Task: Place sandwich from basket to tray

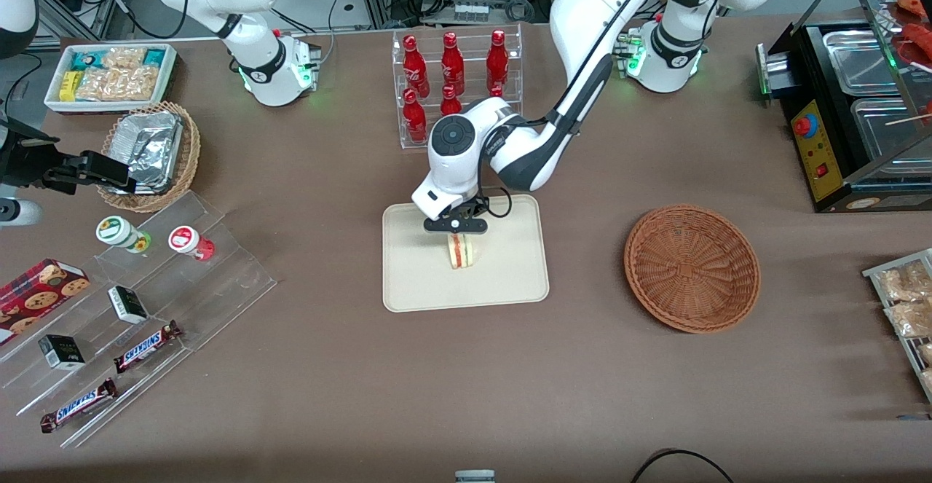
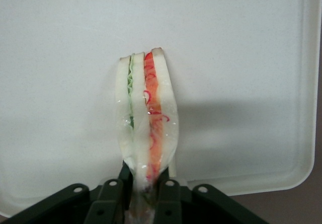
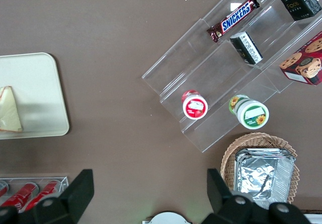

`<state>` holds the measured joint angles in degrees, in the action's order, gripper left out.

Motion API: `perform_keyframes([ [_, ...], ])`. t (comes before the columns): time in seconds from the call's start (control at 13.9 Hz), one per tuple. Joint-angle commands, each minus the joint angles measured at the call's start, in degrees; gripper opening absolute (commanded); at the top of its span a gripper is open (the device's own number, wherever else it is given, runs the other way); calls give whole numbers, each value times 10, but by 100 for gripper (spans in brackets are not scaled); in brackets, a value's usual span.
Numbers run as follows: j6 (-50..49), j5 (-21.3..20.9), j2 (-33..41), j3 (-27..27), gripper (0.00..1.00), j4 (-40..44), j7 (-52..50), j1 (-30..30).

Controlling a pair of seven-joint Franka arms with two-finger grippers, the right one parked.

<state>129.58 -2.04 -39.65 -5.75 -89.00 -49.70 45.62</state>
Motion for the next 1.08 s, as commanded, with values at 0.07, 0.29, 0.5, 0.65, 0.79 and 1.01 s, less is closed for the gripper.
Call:
perform_keyframes([
  [0.07, -12, -4, 6, 10, 100, 15, -13, 7],
  [0.29, -89, 2, 68, 13, 100, 16, -15, -2],
  [0.5, -164, 0, 144, 13, 100, 14, -40, -40],
  [0.65, -212, -1, 190, 13, 100, 12, -36, -68],
  [0.79, -257, -3, 235, 13, 100, 7, -21, -100],
  [1.01, -343, -2, 297, 13, 100, 1, 74, -159],
])
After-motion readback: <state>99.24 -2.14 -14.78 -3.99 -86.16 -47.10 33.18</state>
